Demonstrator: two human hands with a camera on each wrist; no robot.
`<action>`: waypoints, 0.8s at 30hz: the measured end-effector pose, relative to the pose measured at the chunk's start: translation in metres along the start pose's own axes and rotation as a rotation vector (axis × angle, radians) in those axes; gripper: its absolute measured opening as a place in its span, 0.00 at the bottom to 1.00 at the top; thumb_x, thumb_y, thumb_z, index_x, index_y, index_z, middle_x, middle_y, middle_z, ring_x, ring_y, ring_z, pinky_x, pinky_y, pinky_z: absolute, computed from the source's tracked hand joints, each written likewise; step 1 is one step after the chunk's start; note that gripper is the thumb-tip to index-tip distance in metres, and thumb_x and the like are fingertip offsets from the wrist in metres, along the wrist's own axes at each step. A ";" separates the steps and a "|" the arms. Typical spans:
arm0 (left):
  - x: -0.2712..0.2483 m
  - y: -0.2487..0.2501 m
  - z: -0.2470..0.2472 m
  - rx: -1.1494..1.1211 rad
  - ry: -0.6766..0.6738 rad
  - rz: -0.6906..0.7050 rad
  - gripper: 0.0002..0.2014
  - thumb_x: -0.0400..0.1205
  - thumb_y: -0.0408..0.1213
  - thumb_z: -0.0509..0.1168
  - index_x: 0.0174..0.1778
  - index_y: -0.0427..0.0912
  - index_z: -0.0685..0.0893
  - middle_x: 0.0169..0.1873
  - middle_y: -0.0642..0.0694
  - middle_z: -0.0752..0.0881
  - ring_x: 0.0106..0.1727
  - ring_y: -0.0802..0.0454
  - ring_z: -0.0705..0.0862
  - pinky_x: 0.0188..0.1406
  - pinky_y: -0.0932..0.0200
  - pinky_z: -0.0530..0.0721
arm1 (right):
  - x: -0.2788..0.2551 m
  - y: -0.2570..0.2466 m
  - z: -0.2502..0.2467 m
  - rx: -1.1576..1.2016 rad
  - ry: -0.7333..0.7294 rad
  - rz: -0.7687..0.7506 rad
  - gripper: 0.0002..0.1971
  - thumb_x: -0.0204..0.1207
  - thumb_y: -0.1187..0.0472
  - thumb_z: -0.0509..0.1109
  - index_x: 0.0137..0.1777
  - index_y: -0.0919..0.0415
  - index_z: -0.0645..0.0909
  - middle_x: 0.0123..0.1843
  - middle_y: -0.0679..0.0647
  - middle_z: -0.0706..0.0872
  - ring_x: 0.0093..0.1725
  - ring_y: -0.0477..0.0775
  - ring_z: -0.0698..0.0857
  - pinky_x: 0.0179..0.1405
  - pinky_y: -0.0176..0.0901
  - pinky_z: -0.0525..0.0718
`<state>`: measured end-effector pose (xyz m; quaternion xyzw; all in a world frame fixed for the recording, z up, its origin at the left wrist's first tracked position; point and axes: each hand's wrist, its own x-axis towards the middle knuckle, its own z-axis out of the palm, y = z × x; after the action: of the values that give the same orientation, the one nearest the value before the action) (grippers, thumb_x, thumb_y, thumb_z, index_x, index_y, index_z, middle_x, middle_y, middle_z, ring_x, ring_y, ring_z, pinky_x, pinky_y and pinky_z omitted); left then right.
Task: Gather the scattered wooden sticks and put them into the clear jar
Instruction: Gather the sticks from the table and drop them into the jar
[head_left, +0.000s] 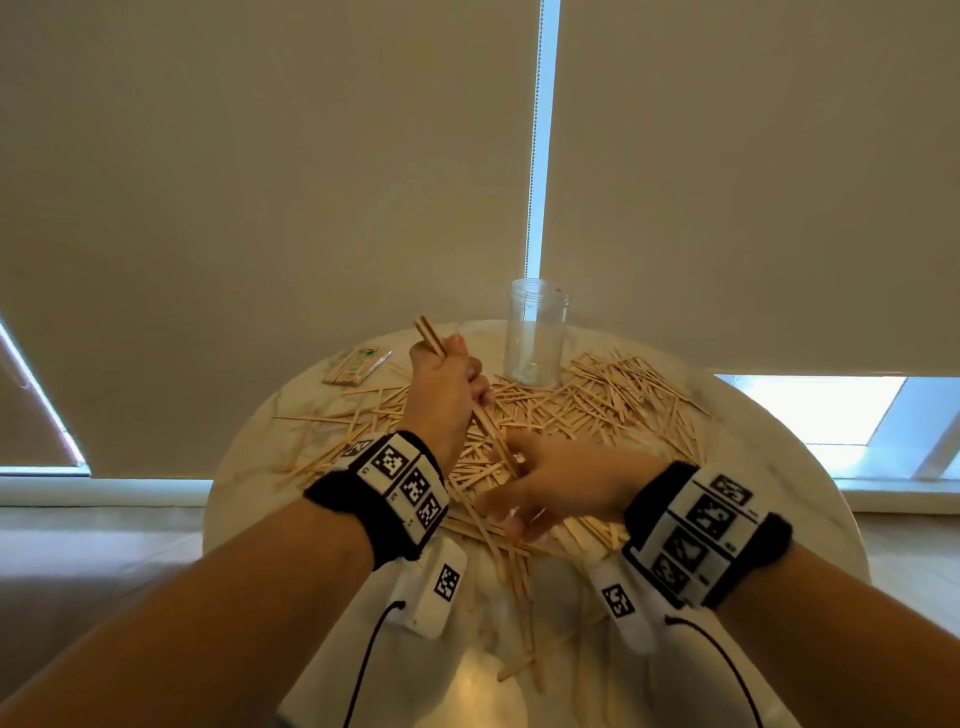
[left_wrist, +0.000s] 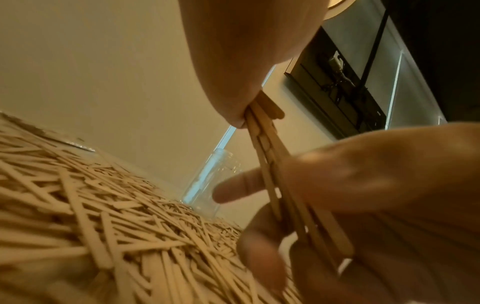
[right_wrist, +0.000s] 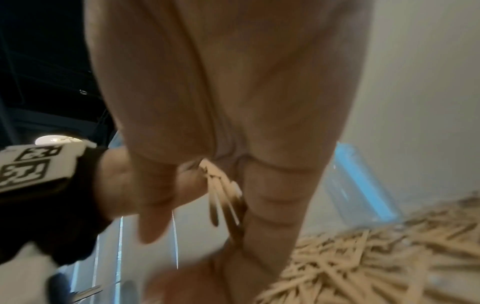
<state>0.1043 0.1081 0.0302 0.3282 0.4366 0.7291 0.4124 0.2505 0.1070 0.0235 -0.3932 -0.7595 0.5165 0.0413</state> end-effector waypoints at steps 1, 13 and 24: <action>-0.002 -0.002 0.001 0.017 -0.002 0.011 0.04 0.92 0.40 0.53 0.52 0.45 0.68 0.28 0.51 0.70 0.24 0.57 0.69 0.27 0.56 0.77 | 0.004 0.001 0.006 0.023 0.030 -0.017 0.23 0.76 0.57 0.78 0.67 0.59 0.74 0.50 0.60 0.88 0.37 0.53 0.86 0.43 0.46 0.87; -0.024 -0.018 0.006 0.239 -0.183 -0.065 0.15 0.91 0.43 0.55 0.62 0.36 0.79 0.52 0.42 0.92 0.54 0.51 0.90 0.54 0.54 0.84 | 0.016 -0.009 0.005 -0.308 0.466 -0.247 0.13 0.87 0.58 0.58 0.43 0.60 0.79 0.31 0.48 0.79 0.28 0.44 0.75 0.28 0.37 0.72; -0.006 0.010 0.002 0.353 0.007 -0.057 0.17 0.90 0.44 0.52 0.56 0.39 0.84 0.44 0.38 0.92 0.41 0.46 0.88 0.46 0.48 0.88 | 0.011 0.010 -0.010 -0.593 0.495 -0.154 0.18 0.86 0.49 0.61 0.44 0.63 0.82 0.33 0.54 0.82 0.33 0.52 0.79 0.37 0.49 0.80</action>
<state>0.1050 0.1010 0.0390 0.3806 0.5681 0.6305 0.3674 0.2529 0.1235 0.0164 -0.4426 -0.8701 0.1596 0.1467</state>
